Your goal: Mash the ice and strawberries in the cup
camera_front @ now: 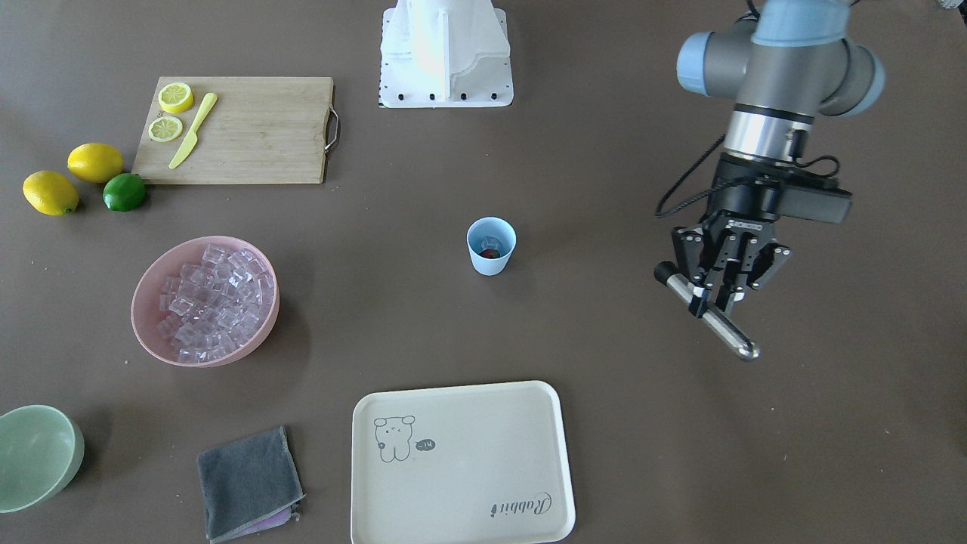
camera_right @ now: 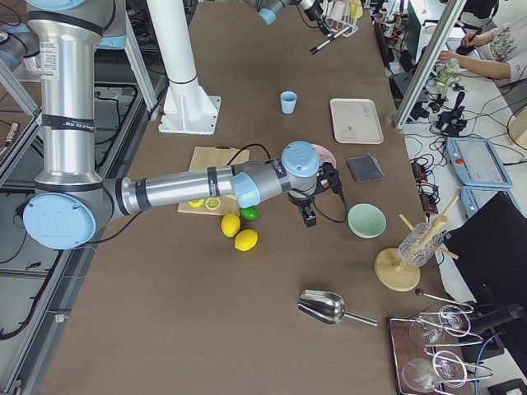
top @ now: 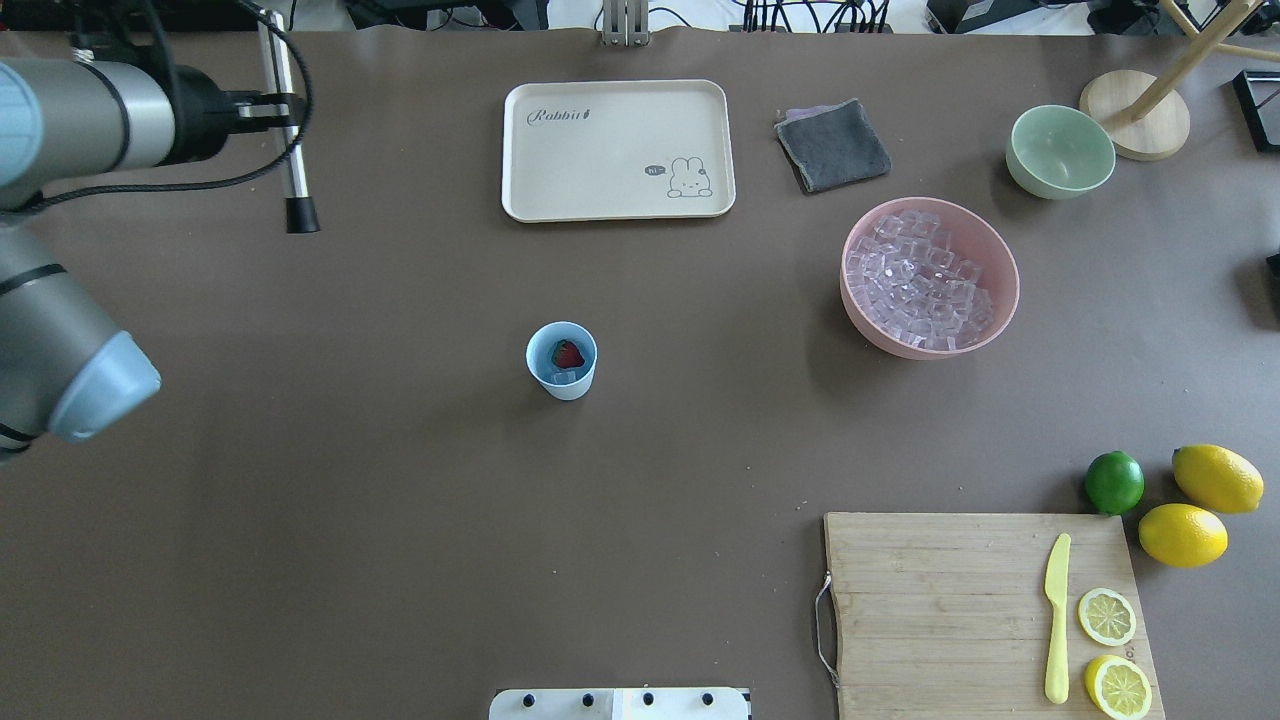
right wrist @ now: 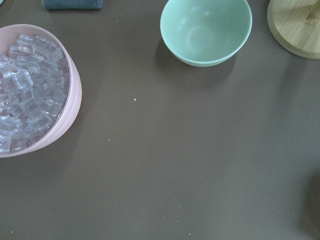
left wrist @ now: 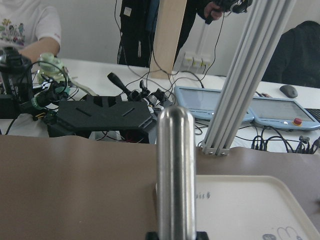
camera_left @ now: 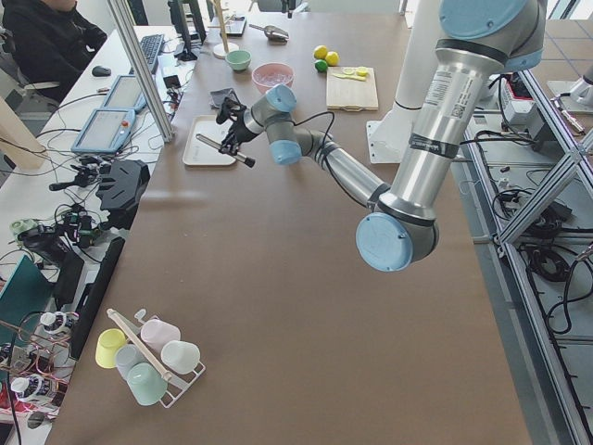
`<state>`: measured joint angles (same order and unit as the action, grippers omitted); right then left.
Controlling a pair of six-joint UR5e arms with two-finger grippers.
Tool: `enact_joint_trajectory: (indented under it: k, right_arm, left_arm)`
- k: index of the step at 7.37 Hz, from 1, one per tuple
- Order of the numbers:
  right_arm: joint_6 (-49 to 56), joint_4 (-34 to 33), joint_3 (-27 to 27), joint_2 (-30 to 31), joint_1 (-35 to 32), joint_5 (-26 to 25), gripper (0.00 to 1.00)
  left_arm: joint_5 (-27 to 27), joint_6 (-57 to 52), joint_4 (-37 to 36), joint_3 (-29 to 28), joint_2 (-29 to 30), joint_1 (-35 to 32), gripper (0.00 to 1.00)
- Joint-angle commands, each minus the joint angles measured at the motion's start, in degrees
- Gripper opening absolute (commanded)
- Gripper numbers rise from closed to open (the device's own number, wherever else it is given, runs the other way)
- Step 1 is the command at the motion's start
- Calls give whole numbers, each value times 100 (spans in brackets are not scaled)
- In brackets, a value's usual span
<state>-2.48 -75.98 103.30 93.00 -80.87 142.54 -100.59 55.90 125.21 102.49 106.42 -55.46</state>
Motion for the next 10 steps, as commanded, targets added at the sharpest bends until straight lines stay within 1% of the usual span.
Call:
enact_joint_trajectory:
  k: [1, 2, 3, 4, 5, 6, 7, 8, 10]
  right_arm:
    - [10, -4, -20, -1, 10, -59, 98]
    - [10, -4, -20, 16, 10, -77, 98]
    - [2, 22, -3, 51, 10, -77, 98]
    - [-42, 39, 41, 78, 10, -77, 98]
    - [-34, 40, 85, 121, 10, -86, 99]
    - [-7, 40, 42, 122, 10, -312, 99]
    - [-16, 40, 59, 104, 10, -375, 99]
    - [-60, 40, 146, 122, -7, -358, 99]
    - [-51, 40, 147, 148, -60, -375, 99]
  left_arm:
    - [-2104, -1287, -23, -499, -900, -1287, 0]
    - [-2522, -1988, -14, -797, -1278, -1492, 0]
    - [-2535, -2143, -92, -853, -1342, -1459, 0]
    - [-2492, -2632, -424, -1219, -1091, -1041, 0]
    - [-2465, -2741, -505, -1301, -1079, -950, 0]
    - [-2239, -2846, -376, -1623, -1105, -949, 0]
    - [-2219, -2856, -339, -1687, -1280, -958, 0]
    - [-2210, -2804, -339, -1705, -1342, -949, 0]
    - [-2210, -2812, -330, -1758, -1422, -940, 0]
